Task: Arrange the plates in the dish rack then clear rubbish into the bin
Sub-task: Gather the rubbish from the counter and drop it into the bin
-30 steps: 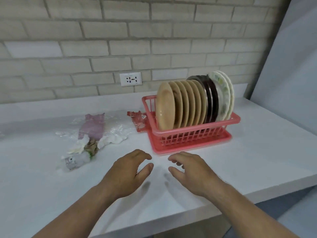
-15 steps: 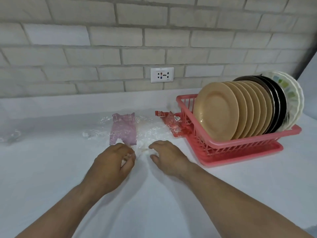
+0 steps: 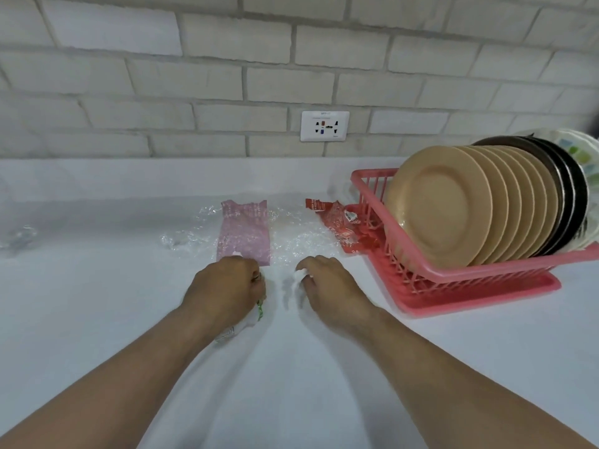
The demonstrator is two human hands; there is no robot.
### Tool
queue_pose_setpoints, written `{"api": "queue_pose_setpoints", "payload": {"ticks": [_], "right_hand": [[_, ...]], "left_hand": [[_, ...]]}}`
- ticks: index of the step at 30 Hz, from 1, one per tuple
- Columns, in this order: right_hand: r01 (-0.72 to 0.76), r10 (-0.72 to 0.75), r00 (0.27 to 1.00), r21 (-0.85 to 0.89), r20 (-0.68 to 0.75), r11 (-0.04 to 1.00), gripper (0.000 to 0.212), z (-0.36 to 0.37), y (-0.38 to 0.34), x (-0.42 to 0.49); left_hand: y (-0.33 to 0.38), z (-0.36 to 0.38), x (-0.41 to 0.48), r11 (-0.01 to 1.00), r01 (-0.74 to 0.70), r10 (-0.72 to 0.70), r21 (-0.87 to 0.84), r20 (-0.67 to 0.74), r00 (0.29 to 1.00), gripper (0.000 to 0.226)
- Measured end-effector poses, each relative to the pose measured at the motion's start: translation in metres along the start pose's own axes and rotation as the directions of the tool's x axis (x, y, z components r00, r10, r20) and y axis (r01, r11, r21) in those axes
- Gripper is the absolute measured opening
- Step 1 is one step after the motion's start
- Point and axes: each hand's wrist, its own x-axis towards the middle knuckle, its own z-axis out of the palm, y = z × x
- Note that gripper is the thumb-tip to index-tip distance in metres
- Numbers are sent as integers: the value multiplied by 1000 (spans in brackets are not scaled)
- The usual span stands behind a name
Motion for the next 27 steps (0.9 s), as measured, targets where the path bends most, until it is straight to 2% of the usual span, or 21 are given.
{"api": "queue_pose_setpoints", "payload": {"ticks": [4,7,11,14,17,18,20,22,26,27], "right_hand": [[-54,71,993,163,-97,985,34,-15,8,-22],[-81,101,986,146,-133,986,43,-19,18,-39],[-117,151,982,255,-116,960,44,-17,25,-60],[-169,221,966,328,-130,929,34,-18,25,-66],[-202,261,960,397,-101,895,14,-21,19,-65],[-206,264,961,409,-89,889,14,-21,16,-63],[-220,272,960,419,-69,881,37,-19,8,-57],[-248,290,956,391,-51,886,40,-17,-2,-47],[-246,257,966,326,12,913,4,-13,-19,-25],[-209,210,977,271,26,940,7,-11,-23,-19]], "left_hand": [[19,3,13,980,81,-105,181,129,986,16],[27,11,21,966,72,-119,249,179,977,15],[37,23,31,968,-6,-35,251,157,987,15],[43,22,31,998,-60,57,22,113,992,26],[45,10,28,956,-141,141,-257,-16,990,32],[45,4,27,933,-183,171,-310,-63,983,31],[41,-9,27,889,-237,201,-392,-132,971,26],[32,-22,29,849,-220,153,-480,-175,973,21],[6,-36,31,846,-134,52,-516,-169,984,9],[0,-37,29,848,-114,35,-517,-160,987,14]]}}
